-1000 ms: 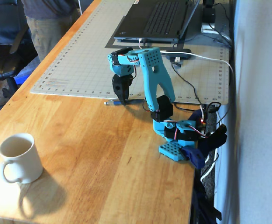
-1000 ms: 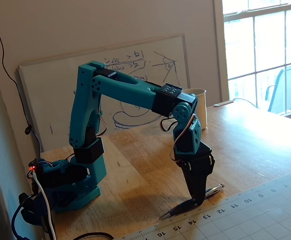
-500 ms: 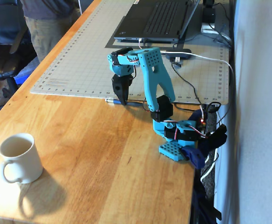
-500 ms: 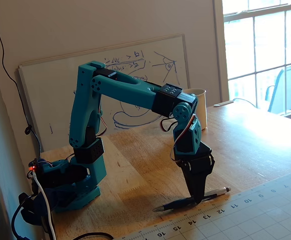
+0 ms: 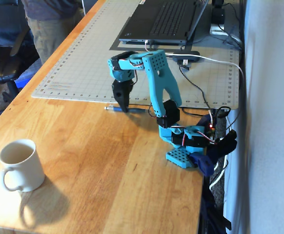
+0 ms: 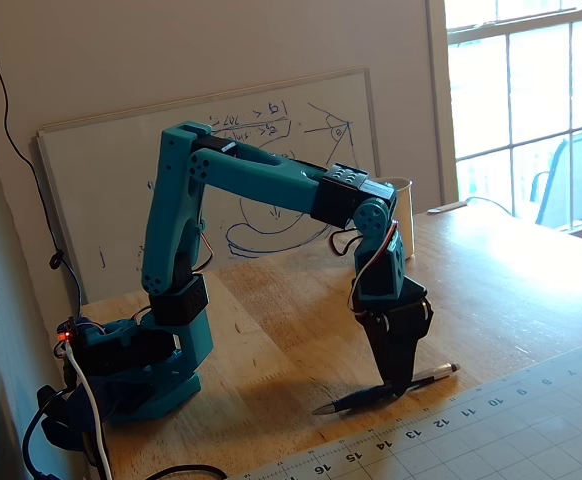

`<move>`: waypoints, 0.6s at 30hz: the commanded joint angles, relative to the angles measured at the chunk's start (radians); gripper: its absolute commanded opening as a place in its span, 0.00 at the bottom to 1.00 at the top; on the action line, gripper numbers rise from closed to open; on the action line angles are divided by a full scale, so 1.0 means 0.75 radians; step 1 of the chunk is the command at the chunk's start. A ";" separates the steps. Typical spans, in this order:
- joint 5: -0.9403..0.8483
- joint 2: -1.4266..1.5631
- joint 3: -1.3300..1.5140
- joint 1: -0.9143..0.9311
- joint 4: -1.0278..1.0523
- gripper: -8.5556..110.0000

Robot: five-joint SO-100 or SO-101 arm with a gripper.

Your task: Grasp a pen and put it in a mug.

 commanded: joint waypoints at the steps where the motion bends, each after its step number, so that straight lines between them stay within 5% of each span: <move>1: 0.016 0.162 -0.131 -0.094 0.002 0.09; 7: 0.117 0.313 -0.264 -0.231 0.002 0.09; 18: 0.869 0.540 -0.432 -0.669 -0.407 0.09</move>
